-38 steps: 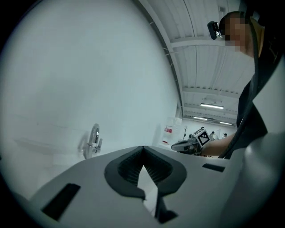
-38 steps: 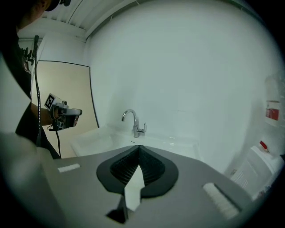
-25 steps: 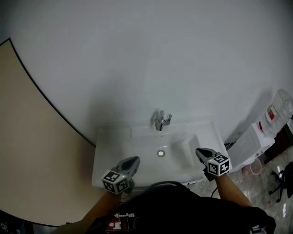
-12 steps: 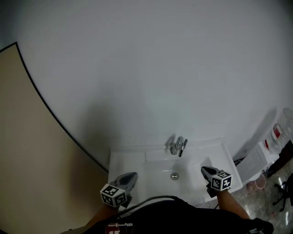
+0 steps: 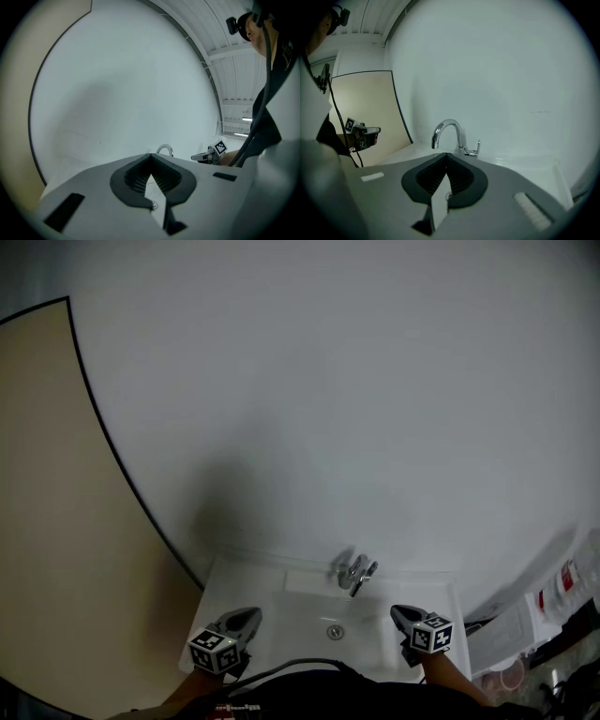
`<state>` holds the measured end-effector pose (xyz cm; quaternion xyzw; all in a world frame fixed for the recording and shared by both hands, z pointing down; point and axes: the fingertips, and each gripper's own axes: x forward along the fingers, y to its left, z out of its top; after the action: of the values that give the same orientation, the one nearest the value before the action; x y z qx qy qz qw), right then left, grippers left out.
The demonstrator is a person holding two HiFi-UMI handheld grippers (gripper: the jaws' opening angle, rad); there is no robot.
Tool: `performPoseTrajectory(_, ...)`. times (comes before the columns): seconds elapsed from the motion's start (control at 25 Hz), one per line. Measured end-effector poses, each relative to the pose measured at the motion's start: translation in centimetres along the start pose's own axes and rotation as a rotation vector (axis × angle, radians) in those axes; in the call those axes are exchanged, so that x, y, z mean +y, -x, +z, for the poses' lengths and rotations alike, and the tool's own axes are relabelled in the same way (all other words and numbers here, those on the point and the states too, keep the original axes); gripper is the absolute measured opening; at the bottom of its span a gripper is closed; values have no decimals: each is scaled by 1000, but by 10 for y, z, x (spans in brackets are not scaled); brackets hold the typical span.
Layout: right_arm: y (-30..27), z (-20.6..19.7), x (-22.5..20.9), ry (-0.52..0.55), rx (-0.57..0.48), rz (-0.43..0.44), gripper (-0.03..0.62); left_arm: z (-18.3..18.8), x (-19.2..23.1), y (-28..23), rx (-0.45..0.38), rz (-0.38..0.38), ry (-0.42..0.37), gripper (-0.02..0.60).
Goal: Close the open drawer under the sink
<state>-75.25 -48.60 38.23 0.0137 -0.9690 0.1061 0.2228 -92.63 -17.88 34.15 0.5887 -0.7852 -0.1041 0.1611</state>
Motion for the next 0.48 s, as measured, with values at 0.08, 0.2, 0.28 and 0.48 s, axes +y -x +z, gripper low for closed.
performPoseTrajectory(0.08, 1, -1, -13, 1, 13, 44, 2, -5, -17, -10, -11, 27, 28, 0)
performPoseTrajectory(0.2, -1, 9, -26, 18, 1, 116, 2, -11, -37, -27, -9, 44, 42, 0)
performPoseTrajectory(0.28, -2, 18, -34, -19, -36, 145, 2, -11, -44, -34, -1, 48, 53, 0)
performPoseTrajectory(0.48, -9, 47, -47, -110, -148, 168, 1, 10, -42, -49, -6, 49, 26, 0)
